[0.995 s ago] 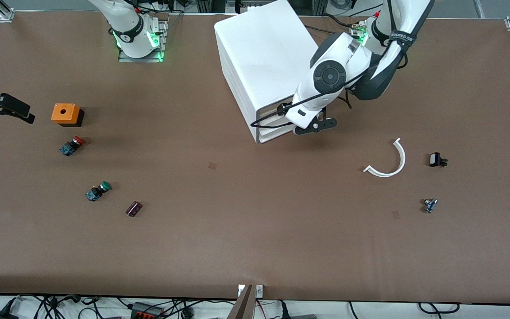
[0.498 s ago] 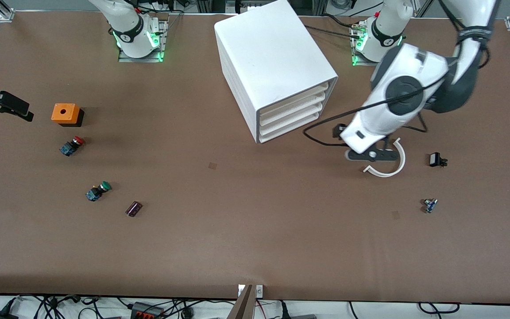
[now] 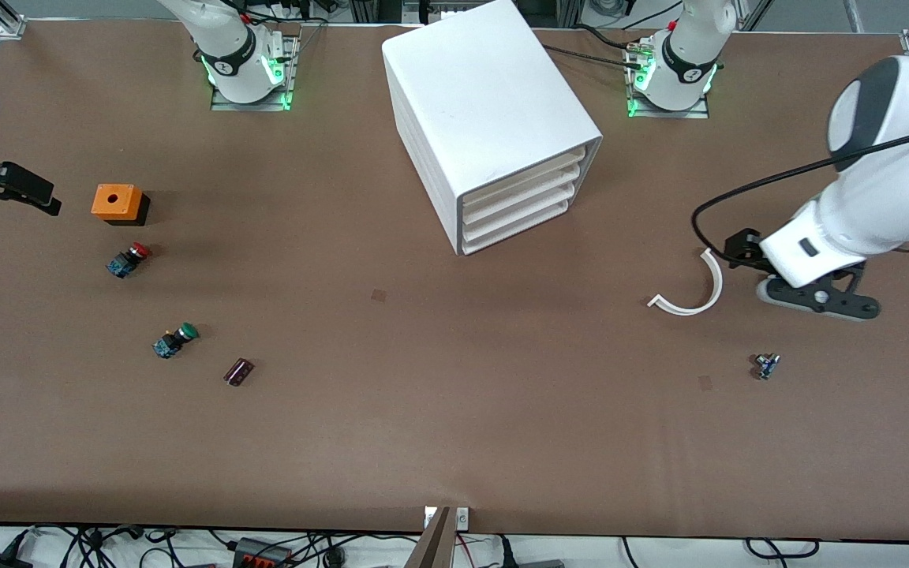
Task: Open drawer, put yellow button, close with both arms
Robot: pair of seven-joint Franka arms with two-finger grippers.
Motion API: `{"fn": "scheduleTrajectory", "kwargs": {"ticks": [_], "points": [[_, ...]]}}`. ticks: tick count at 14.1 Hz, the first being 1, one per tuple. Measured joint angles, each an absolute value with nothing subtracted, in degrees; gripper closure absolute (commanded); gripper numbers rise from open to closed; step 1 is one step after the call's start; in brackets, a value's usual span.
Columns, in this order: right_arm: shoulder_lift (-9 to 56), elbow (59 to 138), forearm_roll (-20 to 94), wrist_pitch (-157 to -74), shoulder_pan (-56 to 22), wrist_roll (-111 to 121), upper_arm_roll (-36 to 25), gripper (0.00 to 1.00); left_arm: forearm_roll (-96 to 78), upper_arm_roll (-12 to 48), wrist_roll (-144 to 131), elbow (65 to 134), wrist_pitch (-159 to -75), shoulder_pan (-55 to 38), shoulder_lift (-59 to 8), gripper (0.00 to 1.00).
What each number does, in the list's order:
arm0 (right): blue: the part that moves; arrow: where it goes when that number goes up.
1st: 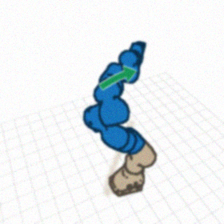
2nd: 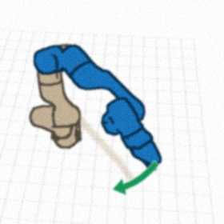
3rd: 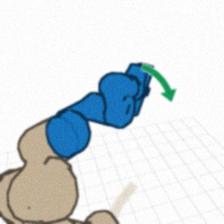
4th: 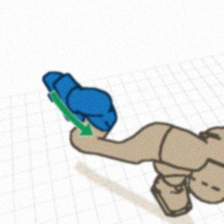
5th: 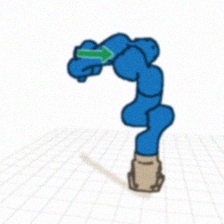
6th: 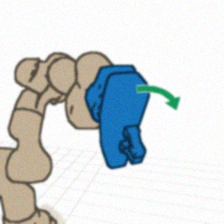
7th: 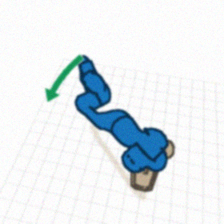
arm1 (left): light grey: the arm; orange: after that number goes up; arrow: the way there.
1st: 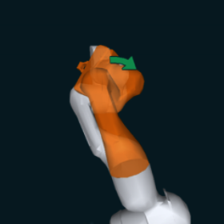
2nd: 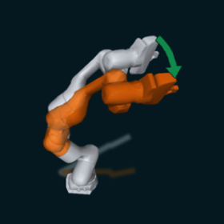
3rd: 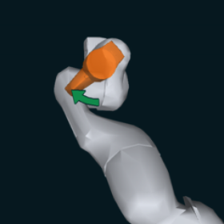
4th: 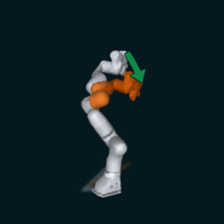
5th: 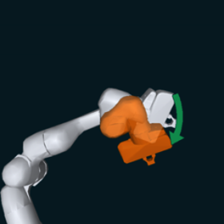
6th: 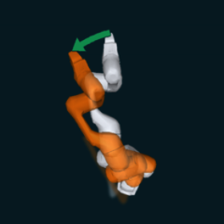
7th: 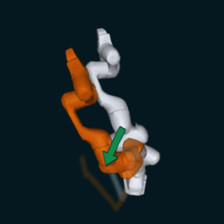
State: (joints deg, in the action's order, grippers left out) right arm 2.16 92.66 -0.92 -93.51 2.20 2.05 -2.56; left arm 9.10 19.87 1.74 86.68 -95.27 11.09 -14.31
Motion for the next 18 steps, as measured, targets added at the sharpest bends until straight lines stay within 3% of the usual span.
{"fn": "scheduleTrajectory", "kwargs": {"ticks": [4, 6, 8, 12, 18], "points": [[2.1, 93.4, -0.9, -94.0, 2.2, 2.1, -2.6, 0.0, 3.2, 6.6, 2.1, 86.8, -94.8, 3.3, -8.6, 0.0], [2.1, 93.5, -0.9, -94.1, 2.2, 2.1, -2.6, 0.0, 3.2, 3.4, 2.1, 89.6, -98.1, -0.6, -5.3, 0.0], [2.0, 93.6, -0.9, -94.2, 2.2, 2.1, -2.6, 0.0, 3.2, 2.9, 2.0, 94.6, -103.8, -2.0, -2.4, 0.0], [2.0, 93.7, -0.9, -94.2, 2.2, 2.1, -2.6, 0.0, 3.2, 2.2, 2.0, 103.0, -105.7, -2.3, 3.1, 0.0], [2.0, 93.7, -1.0, -94.2, 2.2, 2.1, -2.6, 0.0, 3.2, 1.9, 2.0, 104.9, -105.3, -2.5, 5.3, 0.0]]}}
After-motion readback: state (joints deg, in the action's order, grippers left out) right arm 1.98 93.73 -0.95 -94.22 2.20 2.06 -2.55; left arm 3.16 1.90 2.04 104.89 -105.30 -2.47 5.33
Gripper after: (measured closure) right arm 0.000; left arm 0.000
